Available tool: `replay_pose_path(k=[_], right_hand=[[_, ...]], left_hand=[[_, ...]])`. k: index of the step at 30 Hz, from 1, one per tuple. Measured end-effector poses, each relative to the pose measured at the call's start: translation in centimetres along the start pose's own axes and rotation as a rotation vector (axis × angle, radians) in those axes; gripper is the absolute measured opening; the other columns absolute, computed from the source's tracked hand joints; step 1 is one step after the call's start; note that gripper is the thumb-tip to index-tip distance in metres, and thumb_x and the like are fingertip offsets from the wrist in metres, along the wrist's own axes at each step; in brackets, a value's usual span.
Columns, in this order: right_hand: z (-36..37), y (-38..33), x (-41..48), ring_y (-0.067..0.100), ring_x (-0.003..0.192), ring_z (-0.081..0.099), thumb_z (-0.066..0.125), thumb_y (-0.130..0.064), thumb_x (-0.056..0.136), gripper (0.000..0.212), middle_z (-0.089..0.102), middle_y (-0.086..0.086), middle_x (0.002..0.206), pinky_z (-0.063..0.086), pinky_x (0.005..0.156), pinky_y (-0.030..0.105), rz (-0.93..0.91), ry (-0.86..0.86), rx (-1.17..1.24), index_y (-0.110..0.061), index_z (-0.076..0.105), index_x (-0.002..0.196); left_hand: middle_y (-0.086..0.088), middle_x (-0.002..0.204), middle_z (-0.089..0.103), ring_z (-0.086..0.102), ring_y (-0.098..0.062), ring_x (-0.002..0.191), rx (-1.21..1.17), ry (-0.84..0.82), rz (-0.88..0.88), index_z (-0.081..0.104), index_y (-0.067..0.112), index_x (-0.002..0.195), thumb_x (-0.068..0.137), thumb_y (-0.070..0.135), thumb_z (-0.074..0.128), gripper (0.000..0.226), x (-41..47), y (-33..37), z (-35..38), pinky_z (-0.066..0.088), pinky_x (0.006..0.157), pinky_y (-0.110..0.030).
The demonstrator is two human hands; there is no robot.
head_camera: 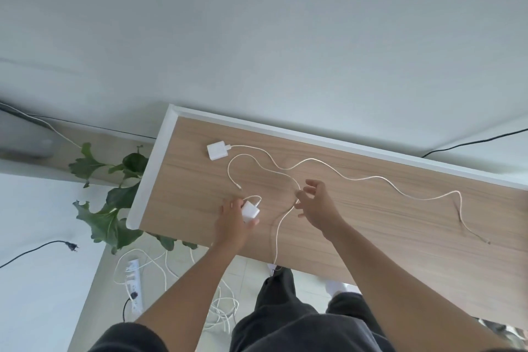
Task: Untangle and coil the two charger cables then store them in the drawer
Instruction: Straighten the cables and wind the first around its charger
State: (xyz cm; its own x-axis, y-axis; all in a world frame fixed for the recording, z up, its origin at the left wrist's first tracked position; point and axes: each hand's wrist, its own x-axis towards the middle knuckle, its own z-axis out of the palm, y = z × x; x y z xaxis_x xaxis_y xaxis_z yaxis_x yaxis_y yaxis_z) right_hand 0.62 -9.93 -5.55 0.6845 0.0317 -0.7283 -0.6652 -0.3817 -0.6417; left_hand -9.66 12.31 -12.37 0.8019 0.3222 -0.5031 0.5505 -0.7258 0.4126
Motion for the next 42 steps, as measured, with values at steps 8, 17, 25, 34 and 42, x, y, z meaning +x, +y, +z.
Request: replay_pose_path(k=[8,17,25,34,42], right_hand=[[2.1,-0.4,-1.1,0.014,0.110,0.071,0.044,0.003,0.098,0.058,0.064,-0.017,0.141,0.057,0.087,0.025,-0.228,-0.170,-0.372,-0.040,0.070,0.128],[1.3,-2.6,-3.5,-0.008,0.124,0.063,0.057,-0.011,0.099,0.038,0.067,-0.027,0.142,0.046,0.107,0.030,-0.265,-0.374,-0.347,-0.040,0.080,0.109],[-0.6,-5.2,-5.9,0.040,0.114,0.080,0.051,-0.025,0.100,0.017,0.079,0.013,0.110,0.049,0.113,0.045,-0.017,-0.612,0.151,-0.018,0.061,0.089],[1.8,-5.0,-7.0,0.013,0.131,0.070,0.068,-0.034,0.108,0.032,0.072,-0.012,0.143,0.052,0.115,0.039,-0.287,-0.470,-0.168,-0.042,0.072,0.138],[1.4,-5.0,-7.8,0.018,0.065,0.056,0.064,-0.030,0.111,0.037,0.059,0.003,0.072,0.063,0.084,0.046,-0.144,-0.418,0.106,-0.012,0.065,0.079]], left_hand=[[0.010,0.118,0.066,0.069,-0.010,0.099,-0.220,-0.346,0.202,0.074,0.024,0.126,0.084,0.037,0.084,0.045,1.1,-0.3,-4.0,0.057,0.089,-0.033],[-0.013,0.101,0.070,0.065,-0.020,0.082,-1.100,-0.763,-0.100,0.069,-0.001,0.134,0.087,0.045,0.077,0.066,-0.4,0.4,-11.6,0.051,0.075,-0.032],[-0.008,0.105,0.067,0.059,-0.013,0.076,-1.393,-0.459,-0.045,0.056,0.005,0.152,0.100,0.039,0.066,0.063,1.0,0.7,-14.8,0.048,0.061,-0.025],[-0.013,0.099,0.066,0.056,-0.020,0.073,-1.096,-0.814,0.001,0.060,-0.002,0.146,0.103,0.039,0.054,0.059,-1.6,2.4,-15.6,0.045,0.061,-0.027],[-0.003,0.087,0.062,0.052,-0.013,0.068,-1.085,-0.433,-0.061,0.067,0.007,0.134,0.111,0.041,0.056,0.043,-0.2,-1.2,-15.5,0.038,0.058,-0.026]])
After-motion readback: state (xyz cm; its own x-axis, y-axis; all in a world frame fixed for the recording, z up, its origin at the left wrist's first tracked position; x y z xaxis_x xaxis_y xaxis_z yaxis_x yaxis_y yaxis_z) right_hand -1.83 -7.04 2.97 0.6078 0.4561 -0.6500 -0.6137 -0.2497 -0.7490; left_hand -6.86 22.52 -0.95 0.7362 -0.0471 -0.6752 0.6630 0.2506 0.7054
